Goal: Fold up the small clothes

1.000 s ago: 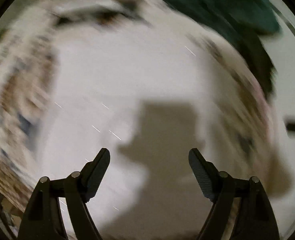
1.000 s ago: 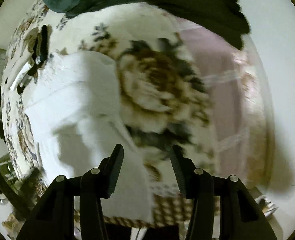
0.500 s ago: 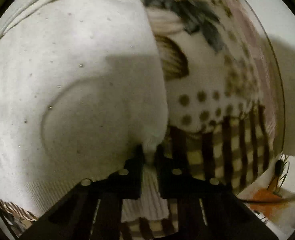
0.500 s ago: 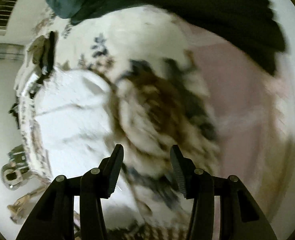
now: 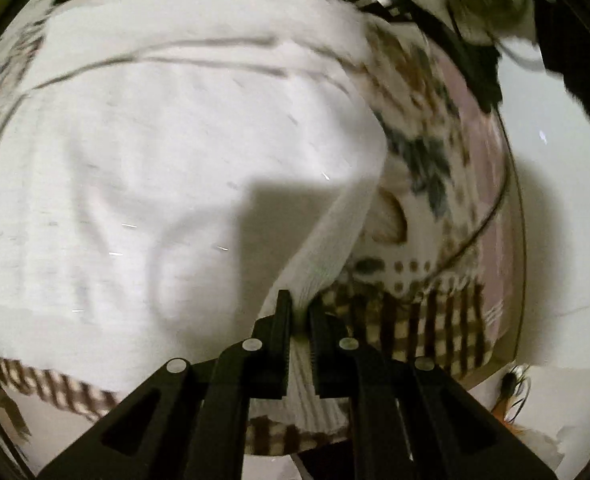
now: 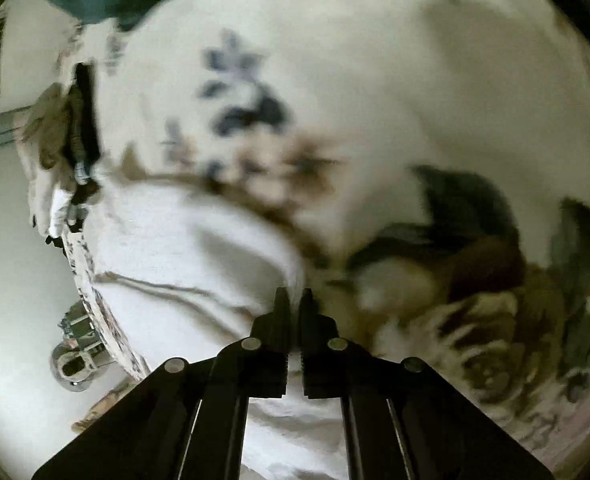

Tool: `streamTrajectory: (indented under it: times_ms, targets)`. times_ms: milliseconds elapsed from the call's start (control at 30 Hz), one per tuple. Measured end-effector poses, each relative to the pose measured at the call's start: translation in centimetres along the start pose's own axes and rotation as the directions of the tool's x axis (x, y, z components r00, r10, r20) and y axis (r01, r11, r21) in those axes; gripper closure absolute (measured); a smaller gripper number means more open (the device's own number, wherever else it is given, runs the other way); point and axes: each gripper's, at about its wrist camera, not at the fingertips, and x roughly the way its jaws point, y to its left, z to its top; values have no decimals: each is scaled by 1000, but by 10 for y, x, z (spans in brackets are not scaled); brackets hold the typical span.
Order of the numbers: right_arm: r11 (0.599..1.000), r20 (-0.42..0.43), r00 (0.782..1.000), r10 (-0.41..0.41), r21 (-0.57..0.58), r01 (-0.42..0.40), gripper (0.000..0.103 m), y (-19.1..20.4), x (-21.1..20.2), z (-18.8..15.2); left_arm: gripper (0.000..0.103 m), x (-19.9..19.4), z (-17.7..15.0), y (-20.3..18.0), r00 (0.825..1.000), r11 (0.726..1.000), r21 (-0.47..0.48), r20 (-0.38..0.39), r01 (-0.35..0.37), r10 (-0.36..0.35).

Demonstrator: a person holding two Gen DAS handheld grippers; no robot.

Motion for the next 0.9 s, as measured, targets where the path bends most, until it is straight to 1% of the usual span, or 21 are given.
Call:
streamTrajectory:
  times_ms: [67, 133, 167, 200, 233, 267, 300, 333, 367, 400, 433, 500, 533, 633, 700, 767, 833, 900]
  targets:
    - [999, 31, 999, -30, -39, 31, 99, 29, -15, -7, 97, -23, 4, 23, 999, 999, -45, 37, 6, -5]
    - [996, 52, 998, -44, -71, 47, 99, 59, -30, -12, 97, -47, 0, 54, 997, 995, -101, 73, 13, -5]
    - [993, 66, 996, -58, -97, 64, 99, 80, -38, -15, 98, -54, 0, 66, 996, 991, -131, 87, 17, -6]
    - [988, 83, 994, -75, -127, 85, 99, 107, -45, -18, 98, -64, -2, 82, 995, 986, -167, 101, 26, -9]
    - [986, 89, 993, -79, -143, 91, 99, 123, -49, -20, 98, -75, -5, 97, 993, 979, -201, 114, 26, -3]
    - [979, 97, 991, -88, -175, 104, 99, 156, -52, -25, 98, -84, -7, 112, 992, 972, -234, 125, 27, 3]
    - [974, 103, 990, -96, -195, 115, 99, 174, -54, -27, 98, -92, -10, 129, 991, 963, -268, 132, 32, 4]
    - [967, 108, 989, -105, -220, 127, 99, 200, -53, -32, 98, -99, -13, 147, 990, 952, -303, 140, 30, 13]
    - [956, 106, 987, -117, -259, 141, 99, 236, -45, -37, 98, -104, -17, 163, 988, 943, -332, 150, 30, 22]
    - [947, 105, 987, -125, -283, 150, 99, 254, -42, -41, 98, -108, -21, 179, 988, 933, -359, 155, 29, 29]
    - [934, 104, 985, -139, -316, 165, 99, 281, -33, -45, 98, -112, -26, 197, 987, 922, -386, 157, 22, 42]
    - [898, 106, 978, -178, -389, 205, 99, 341, 0, -56, 98, -115, -33, 229, 985, 899, -436, 162, 22, 55]
    - [885, 108, 975, -196, -409, 223, 99, 360, 14, -60, 98, -118, -36, 247, 986, 886, -464, 161, 27, 54]
    - [826, 131, 953, -274, -475, 302, 99, 433, 79, -72, 98, -116, -46, 290, 984, 847, -530, 170, 41, 59]
    - [799, 148, 938, -313, -493, 345, 99, 467, 117, -79, 98, -112, -53, 319, 983, 817, -575, 173, 50, 62]
    - [782, 151, 926, -347, -499, 374, 99, 486, 153, -84, 98, -110, -56, 336, 983, 796, -603, 173, 54, 64]
    - [757, 158, 907, -391, -505, 415, 100, 501, 187, -89, 98, -101, -61, 353, 985, 780, -624, 162, 59, 55]
    - [733, 170, 886, -432, -506, 455, 99, 505, 214, -92, 98, -85, -63, 367, 988, 769, -637, 147, 62, 42]
